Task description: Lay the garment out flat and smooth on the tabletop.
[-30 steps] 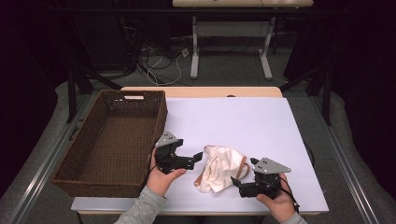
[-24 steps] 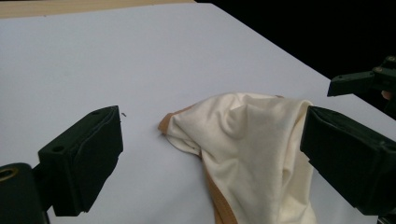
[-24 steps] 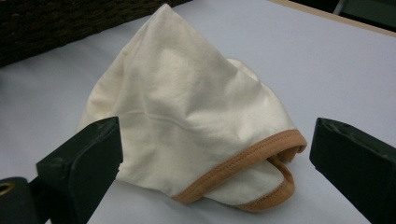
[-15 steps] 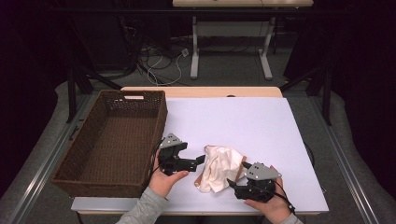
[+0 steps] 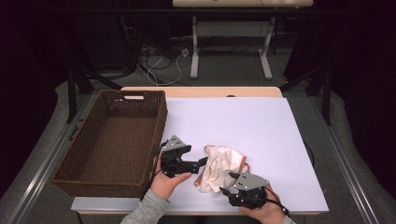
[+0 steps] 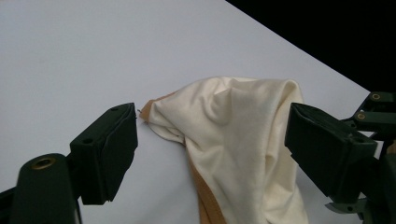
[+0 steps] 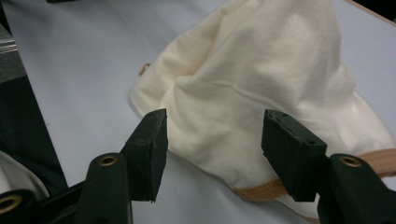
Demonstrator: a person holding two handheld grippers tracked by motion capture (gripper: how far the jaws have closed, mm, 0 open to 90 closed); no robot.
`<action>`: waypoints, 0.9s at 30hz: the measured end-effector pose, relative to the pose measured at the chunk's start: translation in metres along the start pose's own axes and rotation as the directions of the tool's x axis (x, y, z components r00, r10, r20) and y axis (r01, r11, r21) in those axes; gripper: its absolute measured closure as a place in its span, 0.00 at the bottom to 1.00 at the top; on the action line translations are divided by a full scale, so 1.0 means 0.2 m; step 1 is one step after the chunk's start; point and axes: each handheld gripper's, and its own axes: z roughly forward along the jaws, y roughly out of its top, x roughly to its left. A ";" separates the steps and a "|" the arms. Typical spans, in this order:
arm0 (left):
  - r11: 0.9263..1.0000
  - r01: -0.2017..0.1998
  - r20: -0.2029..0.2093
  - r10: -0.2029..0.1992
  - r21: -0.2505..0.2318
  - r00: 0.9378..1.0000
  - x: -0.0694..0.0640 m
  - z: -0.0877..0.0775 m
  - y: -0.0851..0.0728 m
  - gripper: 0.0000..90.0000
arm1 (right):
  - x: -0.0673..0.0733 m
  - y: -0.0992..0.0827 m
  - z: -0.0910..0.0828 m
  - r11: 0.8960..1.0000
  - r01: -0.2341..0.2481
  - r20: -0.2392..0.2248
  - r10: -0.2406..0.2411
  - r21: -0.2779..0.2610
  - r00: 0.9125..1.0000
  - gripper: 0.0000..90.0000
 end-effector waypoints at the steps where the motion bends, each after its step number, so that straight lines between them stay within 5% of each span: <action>1: 1.000 0.001 -0.005 -0.001 0.001 1.000 0.00 0.00 0.00 0.21 | 0.00 0.00 0.00 1.000 0.004 -0.007 -0.004 0.000 1.000 0.45; 11: 1.000 -0.023 -0.064 0.024 0.005 0.998 0.00 -0.02 -0.04 0.25 | 0.06 0.02 0.07 0.999 0.039 -0.043 -0.038 0.026 0.998 0.45; 18: 1.000 -0.015 -0.064 0.017 0.026 0.998 -0.01 -0.02 -0.06 0.27 | 0.07 0.01 0.11 0.999 0.026 -0.076 -0.022 0.046 0.997 0.46; 27: 0.998 -0.060 -0.065 0.063 0.035 0.996 -0.02 0.00 -0.08 0.31 | 0.08 0.01 0.15 0.997 0.035 -0.092 -0.029 0.063 0.995 0.45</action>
